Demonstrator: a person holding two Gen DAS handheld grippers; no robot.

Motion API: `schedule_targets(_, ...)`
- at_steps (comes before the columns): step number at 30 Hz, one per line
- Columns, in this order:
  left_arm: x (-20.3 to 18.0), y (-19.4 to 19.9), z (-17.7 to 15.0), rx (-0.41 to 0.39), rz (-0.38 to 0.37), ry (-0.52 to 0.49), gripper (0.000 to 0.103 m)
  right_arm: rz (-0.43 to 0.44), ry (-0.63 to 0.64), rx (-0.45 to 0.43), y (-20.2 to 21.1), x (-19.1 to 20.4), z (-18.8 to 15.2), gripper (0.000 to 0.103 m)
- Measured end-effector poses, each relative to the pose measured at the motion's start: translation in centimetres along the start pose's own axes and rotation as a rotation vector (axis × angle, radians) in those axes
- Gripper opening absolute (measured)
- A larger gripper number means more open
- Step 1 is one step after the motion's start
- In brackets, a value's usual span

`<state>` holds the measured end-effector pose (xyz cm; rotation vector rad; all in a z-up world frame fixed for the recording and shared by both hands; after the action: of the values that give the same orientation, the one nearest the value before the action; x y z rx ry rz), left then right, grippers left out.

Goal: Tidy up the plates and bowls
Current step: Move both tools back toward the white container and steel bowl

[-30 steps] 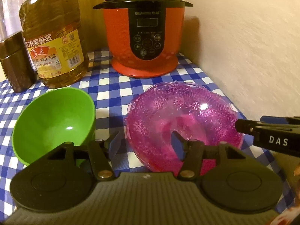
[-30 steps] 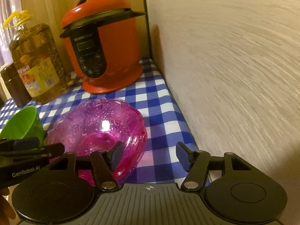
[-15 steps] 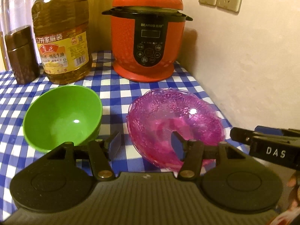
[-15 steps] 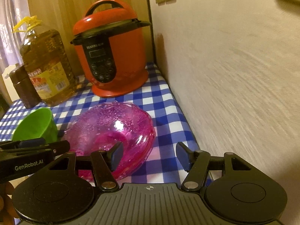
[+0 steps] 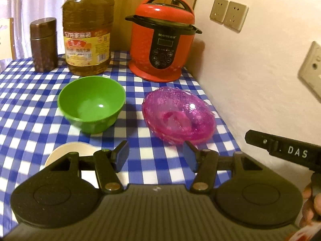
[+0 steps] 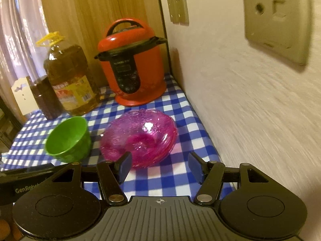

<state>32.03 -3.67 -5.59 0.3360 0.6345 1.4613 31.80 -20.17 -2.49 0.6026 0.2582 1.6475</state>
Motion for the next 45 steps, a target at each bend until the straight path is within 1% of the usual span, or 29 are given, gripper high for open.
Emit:
schedule_targets(8,0.6,6.1,-2.0,-0.021,-0.020,0.037,0.056,0.031,-0.031,-0.016,5.6,1.8,-1.6,0.062)
schedule_targets(11,0.7,8.4,-3.0,-0.036,-0.012,0.043,0.056,0.043,-0.053,-0.017,7.5,2.4,-2.5,0.062)
schedule_targets(15,1.1,10.9,-4.5,-0.034,-0.005,0.054,0.056,0.060,-0.073,-0.019,9.9,3.3,-3.8,0.062)
schedule_targets(20,1.8,13.8,-6.4,-0.031,0.009,0.061,0.056,0.068,-0.071,-0.011,12.3,4.7,-5.7,0.062)
schedule_targets(23,2.5,15.3,-7.3,-0.033,0.028,0.048,0.056,0.075,-0.060,0.007,13.5,5.7,-7.3,0.062)
schedule_targets(28,4.2,17.4,-8.7,-0.028,0.061,0.064,0.056,0.079,-0.013,0.048,14.7,7.4,-9.8,0.062)
schedule_targets(33,5.8,18.8,-10.3,-0.007,0.096,0.070,0.056,0.076,0.028,0.070,15.3,8.8,-11.2,0.062)
schedule_targets(40,7.5,19.6,-12.0,0.024,0.120,0.082,0.056,0.093,0.073,0.117,15.4,10.6,-13.1,0.062)
schedule_targets(45,8.4,19.8,-12.4,0.028,0.133,0.098,0.056,0.105,0.090,0.143,15.1,11.5,-14.1,0.062)
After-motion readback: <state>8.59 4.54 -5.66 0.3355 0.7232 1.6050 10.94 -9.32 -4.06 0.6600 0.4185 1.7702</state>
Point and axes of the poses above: each gripper's, at about its wrist camera, not at the fingertips, and y roughly against the way its jaws point, x to its left, z to its top, the point moved 2 cm from there along -y, roughly the way its jaws point, and after that the axes turned 8 degrees about -x, right-handed, at the moved point
